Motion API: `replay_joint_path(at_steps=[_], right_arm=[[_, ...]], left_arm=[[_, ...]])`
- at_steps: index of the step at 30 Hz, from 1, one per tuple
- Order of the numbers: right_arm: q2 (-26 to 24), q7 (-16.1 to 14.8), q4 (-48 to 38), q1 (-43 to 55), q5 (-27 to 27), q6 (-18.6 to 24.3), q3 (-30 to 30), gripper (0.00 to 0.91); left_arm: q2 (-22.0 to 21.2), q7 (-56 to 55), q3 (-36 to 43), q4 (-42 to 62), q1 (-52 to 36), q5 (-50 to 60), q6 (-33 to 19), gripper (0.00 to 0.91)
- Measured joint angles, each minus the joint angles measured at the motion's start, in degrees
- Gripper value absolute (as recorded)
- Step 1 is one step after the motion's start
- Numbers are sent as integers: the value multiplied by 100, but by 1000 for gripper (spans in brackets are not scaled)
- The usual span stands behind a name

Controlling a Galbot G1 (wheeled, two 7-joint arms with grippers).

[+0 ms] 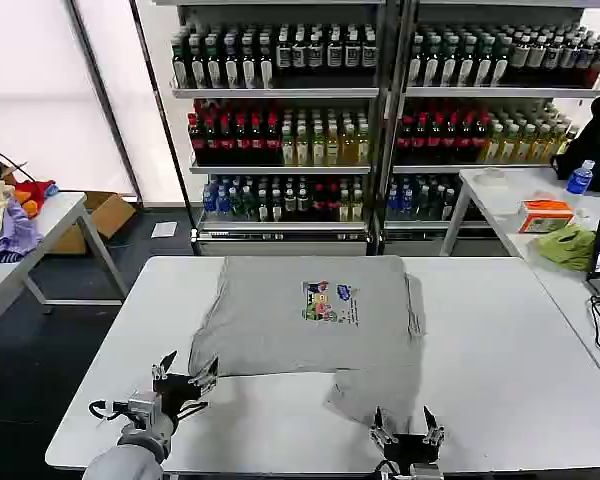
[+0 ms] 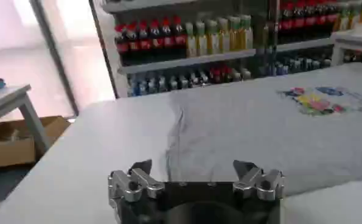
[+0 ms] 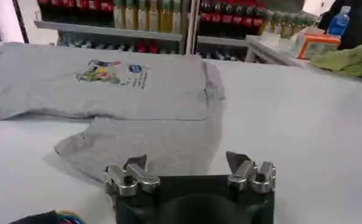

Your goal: Fold and organize the clothes.

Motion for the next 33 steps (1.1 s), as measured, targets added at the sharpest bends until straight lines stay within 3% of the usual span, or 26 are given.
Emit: replay_joint_path(at_steps=[2,6,7,9,10,12,13,14,23,33], right_arm=[[8,4,-17,0,9,15,-10,907],[2,7,-74,-4,63,30,-17,907],[1,9,-90,0,82,33,-12,907],[-2,12,-115,5,112,45,-2,786],[-6,16,-130,13,130,51,3,615],[-12,33,-167,36,177,59,19,242],[-14,45,-192,55,208,63,28,171],[-15,49,-220,72,239,72,37,10],[-7,63,-395,149,510,211,29,0],[1,26,-323,37,472,388,-39,0]], left_arm=[[9,22,14,41,-1,20,7,816],[19,56,15,134,-27,32,26,756],[22,60,16,154,-35,38,29,665],[21,61,27,209,-45,65,29,423],[16,63,34,239,-41,70,29,50],[8,70,39,271,-27,70,31,20],[6,77,40,281,-19,67,38,20],[7,85,41,289,-13,60,51,10],[36,147,67,392,28,-26,137,0],[-26,171,134,359,61,-9,205,0]])
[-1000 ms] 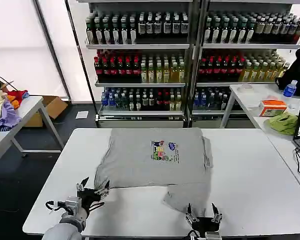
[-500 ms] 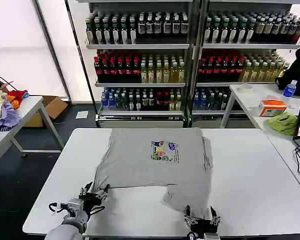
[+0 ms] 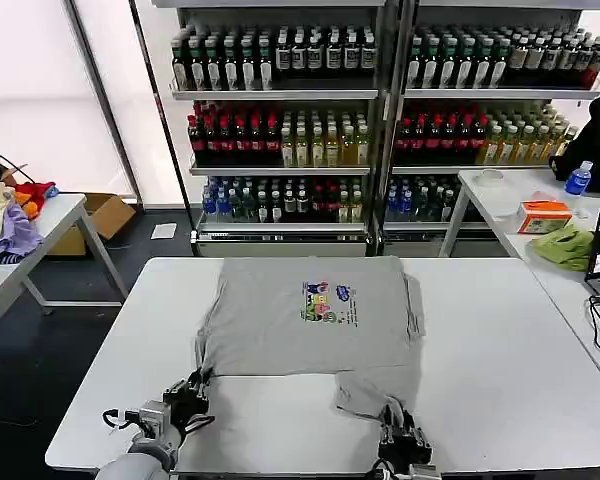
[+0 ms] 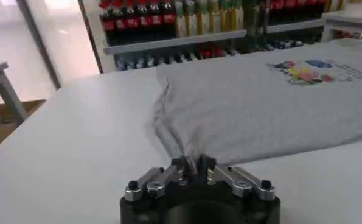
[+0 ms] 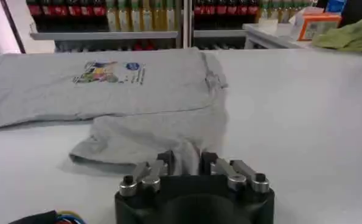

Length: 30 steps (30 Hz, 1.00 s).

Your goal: Fold and organize the clothes.

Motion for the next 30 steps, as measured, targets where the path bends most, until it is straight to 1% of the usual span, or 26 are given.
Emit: replay_joint_path(at_steps=[4,10,12,18,23,30], right_arm=[[1,-15,139,-29,-19,32,48,0],[17,-118,428,-9,-241,220,161,0],[35,-149,521,23,-329,290,215,0],[81,-254,582,274,-472,411,402,0],[127,-340,386,694,-513,545,581,0],[148,-476,-100,1380,-523,589,724,0]], left_arm=[[-26,-19,0,-50,-6,-21,5,10],[-36,-59,-42,-126,-19,-120,-32,0],[-62,-97,-41,-191,-25,-158,-85,10],[-106,-241,-3,-428,-119,-202,-313,0],[-86,-319,15,-446,-259,-232,-510,0],[-88,-385,40,-243,-573,-344,-698,0]])
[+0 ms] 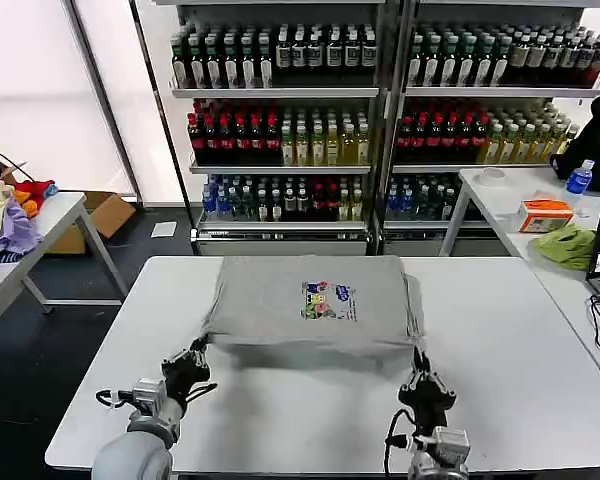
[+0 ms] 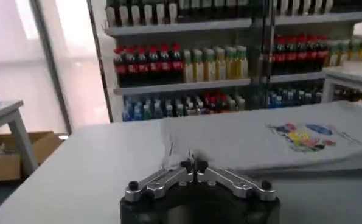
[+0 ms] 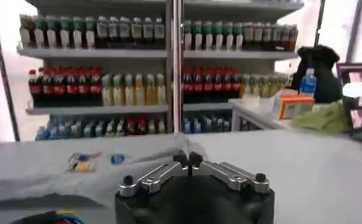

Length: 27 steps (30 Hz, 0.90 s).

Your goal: Fold and organize the clothes.

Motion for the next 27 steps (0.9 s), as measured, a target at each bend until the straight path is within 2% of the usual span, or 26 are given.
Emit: replay_joint_path(at_steps=[10,27], right_arm=[[53,-131,-867,868,21,38,20,0],[96,-155,-2088,2194,233,-259,-259,0]], left_arm=[[-112,-109,145,627,-690,-201,-51,0],[7,-159,526,2076,-2044,-604,147,0]])
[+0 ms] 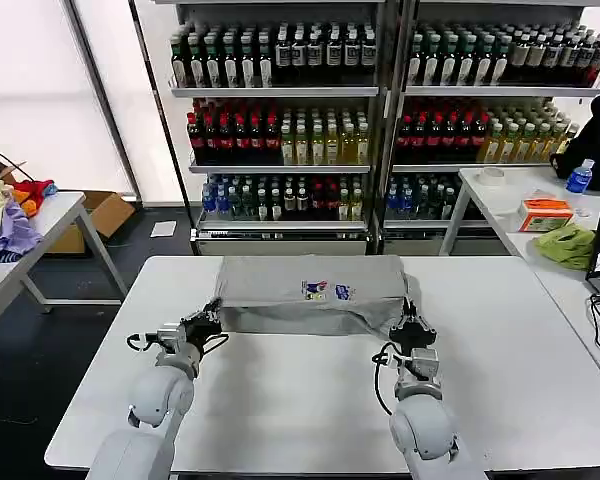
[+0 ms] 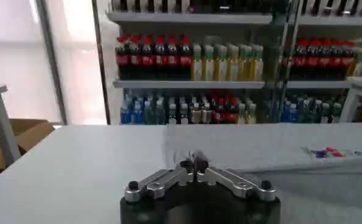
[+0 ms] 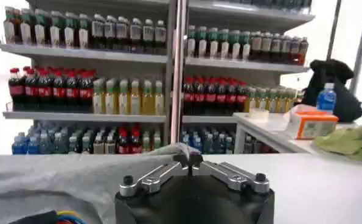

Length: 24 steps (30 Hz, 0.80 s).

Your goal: Fold and organize the clothes.

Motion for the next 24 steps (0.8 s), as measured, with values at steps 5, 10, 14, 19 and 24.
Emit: replay_joint_path(at_steps=[5,10,14,19,24], right_arm=[[2,37,-293,342,65,-147,-69,0],[30,74,-534,600,83,-331,-101,0],[64,68,-694,730,86,-463,-116,907],[127,56,-886,832,74,-646,-141,907],[130,121,-1029,927,53,-774,-211,907]], left_arm=[[59,67,77,315,-276,-40,62,20],[129,136,145,590,-504,-84,157,453],[155,177,192,793,-668,-87,179,907],[155,192,215,1019,-817,-41,166,907],[167,203,261,1100,-930,-40,197,907]])
